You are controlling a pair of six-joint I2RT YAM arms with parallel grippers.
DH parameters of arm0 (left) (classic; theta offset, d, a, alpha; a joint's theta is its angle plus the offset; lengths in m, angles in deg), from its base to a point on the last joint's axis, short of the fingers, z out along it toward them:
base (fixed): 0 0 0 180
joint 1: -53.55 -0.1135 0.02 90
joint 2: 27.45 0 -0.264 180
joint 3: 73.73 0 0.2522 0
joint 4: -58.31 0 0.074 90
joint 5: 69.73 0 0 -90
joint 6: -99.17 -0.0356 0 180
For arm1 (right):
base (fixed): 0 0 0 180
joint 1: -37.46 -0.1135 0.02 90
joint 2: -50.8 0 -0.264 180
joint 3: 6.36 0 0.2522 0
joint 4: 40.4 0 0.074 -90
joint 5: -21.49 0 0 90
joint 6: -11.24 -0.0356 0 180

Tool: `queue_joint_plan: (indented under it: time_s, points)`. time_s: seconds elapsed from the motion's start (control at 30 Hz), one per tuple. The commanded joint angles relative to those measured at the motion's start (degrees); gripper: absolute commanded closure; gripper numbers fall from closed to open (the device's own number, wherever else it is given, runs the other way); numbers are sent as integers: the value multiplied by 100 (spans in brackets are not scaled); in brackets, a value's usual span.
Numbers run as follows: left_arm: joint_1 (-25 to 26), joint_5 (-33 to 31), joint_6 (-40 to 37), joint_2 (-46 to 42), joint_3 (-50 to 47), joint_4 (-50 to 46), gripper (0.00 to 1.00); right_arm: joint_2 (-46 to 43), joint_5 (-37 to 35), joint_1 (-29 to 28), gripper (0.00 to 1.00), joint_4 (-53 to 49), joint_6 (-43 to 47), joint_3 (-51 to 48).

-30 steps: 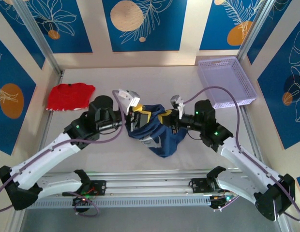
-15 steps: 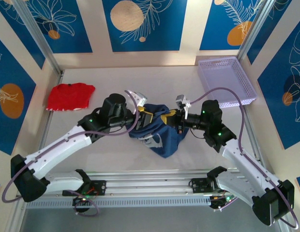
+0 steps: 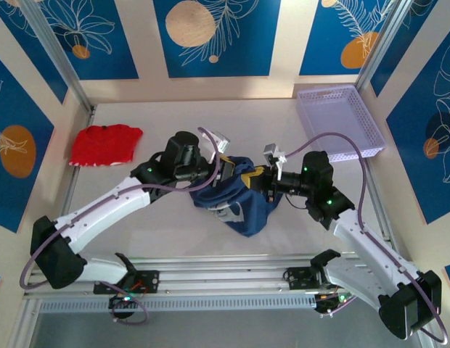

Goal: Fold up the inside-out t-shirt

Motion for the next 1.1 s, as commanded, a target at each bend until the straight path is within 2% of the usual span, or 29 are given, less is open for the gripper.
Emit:
queue_joint_plan:
  time_s: [0.0,0.07,0.33,0.53,0.67,0.8,0.9,1.07]
  points:
    - [-97,483,97,32,279,319,91,-150,11,31,100,-23,49,-37]
    - [-143,631,152,-40,260,347,99,-185,-161,41,100,-130,84,-10]
    - [-445,1119,693,-898,-267,639,100,-218,-557,182,100,-370,-7,141]
    - [-651,1469,1148,-1474,-512,655,100,71,-951,278,92,-755,-363,545]
    - [-761,1778,1591,-1604,-563,804,100,435,-1196,297,81,-1230,-640,954]
    - [-832,1687,2009,-1570,-502,811,100,582,-1347,305,70,-1646,-595,1138]
    - [-863,1391,2112,-1507,-409,636,100,544,-1677,304,63,-2115,-361,1266]
    - [-882,1070,2053,-1320,-245,324,100,269,-1602,299,57,-2399,69,1233]
